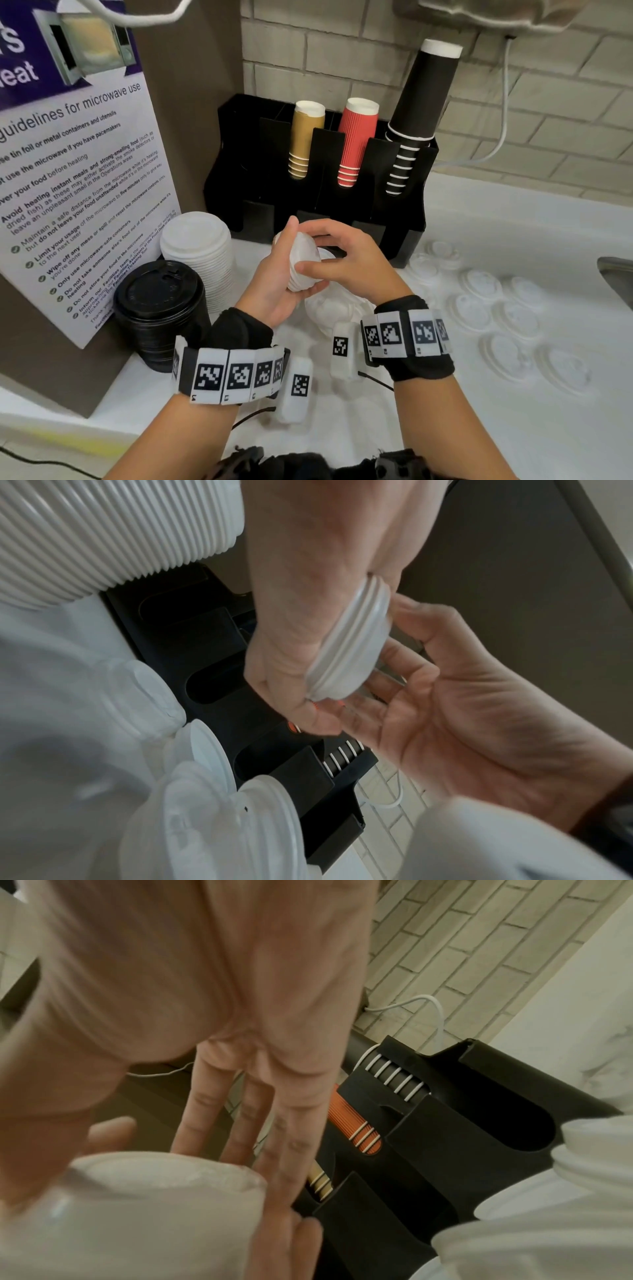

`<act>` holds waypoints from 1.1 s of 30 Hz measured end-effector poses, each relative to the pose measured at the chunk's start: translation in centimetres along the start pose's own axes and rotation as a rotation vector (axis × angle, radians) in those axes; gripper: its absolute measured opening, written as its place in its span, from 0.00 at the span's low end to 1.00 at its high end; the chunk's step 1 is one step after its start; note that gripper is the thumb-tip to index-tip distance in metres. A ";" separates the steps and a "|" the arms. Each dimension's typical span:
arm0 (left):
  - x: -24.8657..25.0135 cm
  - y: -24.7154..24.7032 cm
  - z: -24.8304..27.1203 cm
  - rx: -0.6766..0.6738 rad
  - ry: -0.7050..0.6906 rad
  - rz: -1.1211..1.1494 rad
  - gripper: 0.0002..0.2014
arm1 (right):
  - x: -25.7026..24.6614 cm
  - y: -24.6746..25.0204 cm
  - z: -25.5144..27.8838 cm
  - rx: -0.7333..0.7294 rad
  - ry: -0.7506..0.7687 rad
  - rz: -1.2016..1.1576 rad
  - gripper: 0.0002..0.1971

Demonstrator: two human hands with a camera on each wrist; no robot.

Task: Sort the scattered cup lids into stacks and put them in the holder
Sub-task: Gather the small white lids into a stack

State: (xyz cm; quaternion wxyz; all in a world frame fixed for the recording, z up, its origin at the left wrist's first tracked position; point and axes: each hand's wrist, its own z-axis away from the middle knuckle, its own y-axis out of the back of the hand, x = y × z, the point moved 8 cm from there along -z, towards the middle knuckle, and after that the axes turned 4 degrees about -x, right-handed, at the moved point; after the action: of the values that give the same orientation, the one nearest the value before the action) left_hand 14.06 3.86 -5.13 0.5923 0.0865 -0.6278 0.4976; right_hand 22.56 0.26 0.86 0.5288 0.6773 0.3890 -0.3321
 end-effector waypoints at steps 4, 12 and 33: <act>0.3 0.7 -0.3 0.061 -0.030 0.017 0.25 | 1.1 1.3 0.1 0.065 -0.107 -0.015 0.11; 0.6 2.5 -0.7 0.124 -0.067 0.081 0.28 | 6.8 0.7 2.9 -0.364 -0.660 0.571 0.18; -0.3 0.1 -0.6 -0.076 0.020 -0.028 0.31 | 0.7 1.5 0.9 -0.064 -0.074 -0.094 0.18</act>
State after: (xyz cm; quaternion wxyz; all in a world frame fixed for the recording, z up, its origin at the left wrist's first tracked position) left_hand 14.50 4.23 -5.54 0.6084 0.0678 -0.6390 0.4657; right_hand 24.15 -0.73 0.75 0.5479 0.6283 0.4110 -0.3690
